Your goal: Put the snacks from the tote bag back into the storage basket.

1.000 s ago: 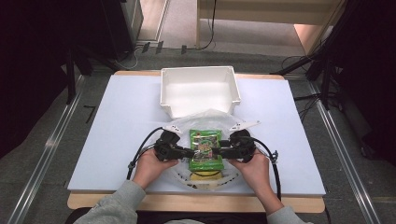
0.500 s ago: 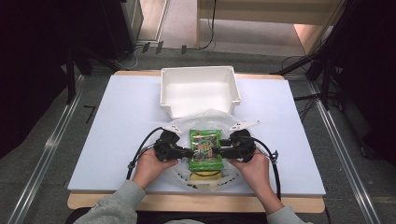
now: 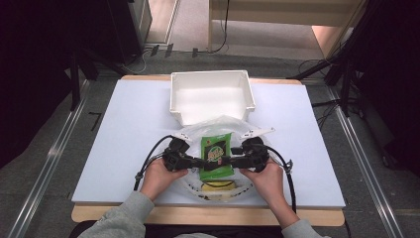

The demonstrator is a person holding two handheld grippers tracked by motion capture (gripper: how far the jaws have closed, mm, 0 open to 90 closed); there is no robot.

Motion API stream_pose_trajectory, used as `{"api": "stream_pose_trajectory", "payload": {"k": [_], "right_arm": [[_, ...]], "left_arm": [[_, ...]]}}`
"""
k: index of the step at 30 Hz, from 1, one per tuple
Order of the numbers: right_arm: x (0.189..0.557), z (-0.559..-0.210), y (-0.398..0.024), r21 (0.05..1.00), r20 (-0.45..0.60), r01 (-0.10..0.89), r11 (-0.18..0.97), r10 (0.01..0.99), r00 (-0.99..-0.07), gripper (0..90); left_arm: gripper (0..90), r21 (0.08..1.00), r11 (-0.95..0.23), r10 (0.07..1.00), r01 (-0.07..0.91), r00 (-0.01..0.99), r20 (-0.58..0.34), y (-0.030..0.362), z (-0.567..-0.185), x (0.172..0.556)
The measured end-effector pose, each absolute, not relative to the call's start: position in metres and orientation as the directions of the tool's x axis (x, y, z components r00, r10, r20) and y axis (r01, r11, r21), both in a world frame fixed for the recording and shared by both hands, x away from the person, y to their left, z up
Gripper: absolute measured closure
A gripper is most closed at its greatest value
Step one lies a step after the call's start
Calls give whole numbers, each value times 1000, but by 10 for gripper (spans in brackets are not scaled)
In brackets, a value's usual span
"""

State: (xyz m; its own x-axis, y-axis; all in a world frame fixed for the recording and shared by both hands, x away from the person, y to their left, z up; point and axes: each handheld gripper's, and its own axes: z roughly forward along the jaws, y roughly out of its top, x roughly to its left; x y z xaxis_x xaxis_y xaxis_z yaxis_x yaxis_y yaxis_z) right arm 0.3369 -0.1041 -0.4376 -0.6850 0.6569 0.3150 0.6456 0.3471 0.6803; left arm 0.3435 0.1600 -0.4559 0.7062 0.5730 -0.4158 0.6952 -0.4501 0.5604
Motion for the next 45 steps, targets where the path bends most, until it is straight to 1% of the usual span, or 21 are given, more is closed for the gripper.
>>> {"api": "stream_pose_trajectory", "payload": {"k": [8,12,19,23,25,29,33,37,41,43,45], "right_arm": [[338,-437,-100,682,329,652,331,657,-678,406],[340,-435,-98,685,321,644,341,653,-687,385],[342,-438,-88,668,315,649,363,652,-689,390],[343,-437,-87,666,307,651,365,661,-685,458],[344,-437,-89,658,323,663,358,661,-678,483],[343,-436,-92,652,327,669,357,664,-673,522],[343,-432,-96,663,338,663,348,651,-679,576],[341,-427,-99,675,340,656,339,645,-684,612],[339,-422,-102,690,342,644,329,637,-691,706],[337,-419,-102,699,330,635,328,640,-694,730],[336,-417,-102,706,323,627,330,639,-699,735]], "left_arm": [[870,562,-442,570,700,702,-426,159,-459,344],[870,561,-435,569,705,698,-435,158,-460,345],[864,573,-422,558,702,700,-447,153,-464,347],[825,565,-412,549,715,690,-472,153,-464,348],[775,547,-411,557,730,676,-483,153,-462,349],[714,542,-404,548,737,669,-501,155,-459,348],[658,538,-414,547,734,673,-498,156,-457,347],[648,551,-407,541,729,678,-498,159,-455,346],[627,555,-403,538,728,679,-500,161,-453,346],[615,553,-401,536,730,677,-504,161,-453,346],[606,556,-398,535,730,677,-506,161,-452,346]]}}
